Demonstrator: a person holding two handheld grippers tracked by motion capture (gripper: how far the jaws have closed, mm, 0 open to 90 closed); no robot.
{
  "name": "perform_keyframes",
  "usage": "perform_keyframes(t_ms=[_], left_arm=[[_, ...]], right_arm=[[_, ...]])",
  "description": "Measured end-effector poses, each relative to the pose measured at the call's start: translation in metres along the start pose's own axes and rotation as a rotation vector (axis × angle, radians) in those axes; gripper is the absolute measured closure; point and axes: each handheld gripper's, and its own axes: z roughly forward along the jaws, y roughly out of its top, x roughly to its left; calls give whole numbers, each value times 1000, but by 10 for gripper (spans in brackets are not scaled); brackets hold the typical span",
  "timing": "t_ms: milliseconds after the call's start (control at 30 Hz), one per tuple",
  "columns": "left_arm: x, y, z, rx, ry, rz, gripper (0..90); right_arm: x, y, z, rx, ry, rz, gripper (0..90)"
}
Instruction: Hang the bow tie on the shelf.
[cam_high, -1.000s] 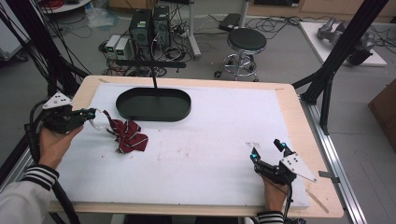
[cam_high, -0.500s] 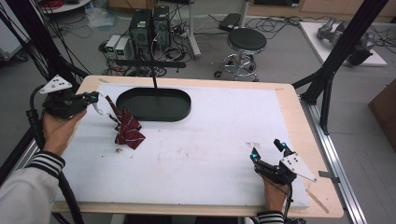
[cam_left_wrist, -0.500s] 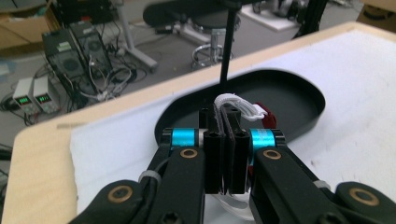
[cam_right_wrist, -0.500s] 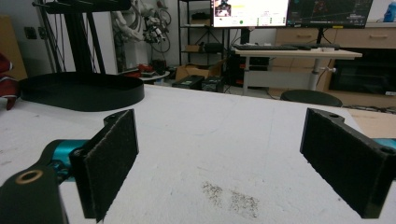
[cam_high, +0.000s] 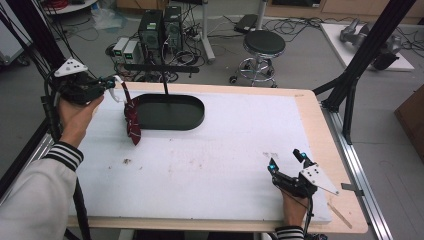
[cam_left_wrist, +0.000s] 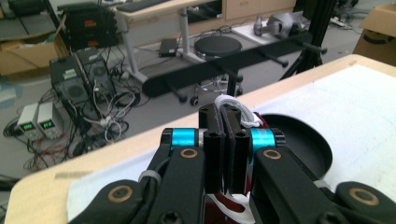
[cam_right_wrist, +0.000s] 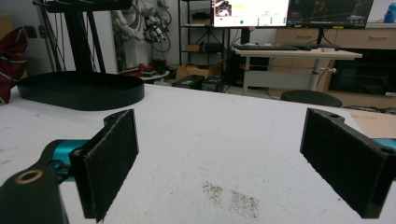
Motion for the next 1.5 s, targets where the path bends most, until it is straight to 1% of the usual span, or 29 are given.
perform_keyframes(t_ms=[200,300,533,600,633,700,733,800,867,933,1033,1100,1200,1267,1333,1433,1500], left_arm=[[0,12,14,-13,11,13,878],[2,16,21,-25,11,11,878],[11,23,34,-35,18,3,878],[13,25,38,-43,17,-3,878],[14,26,40,-47,12,-7,878],[17,28,43,-53,17,-6,878],[19,29,45,-56,16,-15,878],[21,30,47,-52,27,-19,878],[24,31,49,-55,27,-26,878],[25,32,52,-52,29,-21,878],[28,32,57,-44,23,-21,877],[31,31,62,-36,32,-24,877],[34,29,69,-5,45,-28,877],[36,27,73,12,43,-49,877],[36,25,76,44,67,-48,877],[37,23,79,59,81,-57,877],[38,22,81,68,87,-53,877]], right_arm=[[0,0,0,1,-1,7,104],[0,0,0,0,-2,10,104],[0,0,0,1,-3,8,105],[0,0,0,-2,-3,-2,104],[1,0,0,3,-3,6,104],[0,0,0,1,-5,4,104],[0,0,0,1,-4,4,104],[0,0,0,2,-4,7,104],[0,0,0,1,-4,5,104],[0,0,0,0,-3,7,104],[0,0,0,-1,-2,8,104],[0,0,0,-1,-2,7,105],[0,0,0,-2,-2,7,104],[0,0,0,-2,-1,8,104],[0,0,0,1,-1,12,104],[-1,0,0,-6,-1,14,105],[-1,0,-1,-7,-2,13,104]])
